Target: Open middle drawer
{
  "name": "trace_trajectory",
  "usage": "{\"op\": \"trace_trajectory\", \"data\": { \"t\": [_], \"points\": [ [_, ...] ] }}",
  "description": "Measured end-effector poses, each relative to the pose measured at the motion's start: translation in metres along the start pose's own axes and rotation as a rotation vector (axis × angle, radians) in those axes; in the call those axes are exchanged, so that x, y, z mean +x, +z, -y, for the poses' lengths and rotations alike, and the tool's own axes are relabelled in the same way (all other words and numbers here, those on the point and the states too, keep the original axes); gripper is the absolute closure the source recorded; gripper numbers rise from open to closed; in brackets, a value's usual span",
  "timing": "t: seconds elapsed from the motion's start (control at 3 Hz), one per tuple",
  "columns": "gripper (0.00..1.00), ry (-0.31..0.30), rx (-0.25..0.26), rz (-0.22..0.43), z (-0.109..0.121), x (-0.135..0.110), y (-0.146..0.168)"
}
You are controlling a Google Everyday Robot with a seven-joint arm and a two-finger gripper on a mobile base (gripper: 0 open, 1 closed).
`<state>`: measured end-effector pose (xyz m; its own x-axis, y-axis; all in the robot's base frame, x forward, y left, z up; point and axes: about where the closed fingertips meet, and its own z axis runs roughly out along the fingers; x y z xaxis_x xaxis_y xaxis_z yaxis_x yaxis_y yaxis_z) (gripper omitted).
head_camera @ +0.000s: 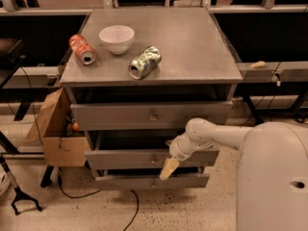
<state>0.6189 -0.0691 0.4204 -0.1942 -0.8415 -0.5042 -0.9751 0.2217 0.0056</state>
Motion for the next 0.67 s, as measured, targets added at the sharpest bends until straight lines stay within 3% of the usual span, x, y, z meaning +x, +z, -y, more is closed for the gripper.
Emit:
{"op": "trace_trajectory", "data": {
  "t": [0.67],
  "points": [
    [0.42,-0.016,0.0,-0.006,-0.0065,0.0081,0.0006]
  ]
}}
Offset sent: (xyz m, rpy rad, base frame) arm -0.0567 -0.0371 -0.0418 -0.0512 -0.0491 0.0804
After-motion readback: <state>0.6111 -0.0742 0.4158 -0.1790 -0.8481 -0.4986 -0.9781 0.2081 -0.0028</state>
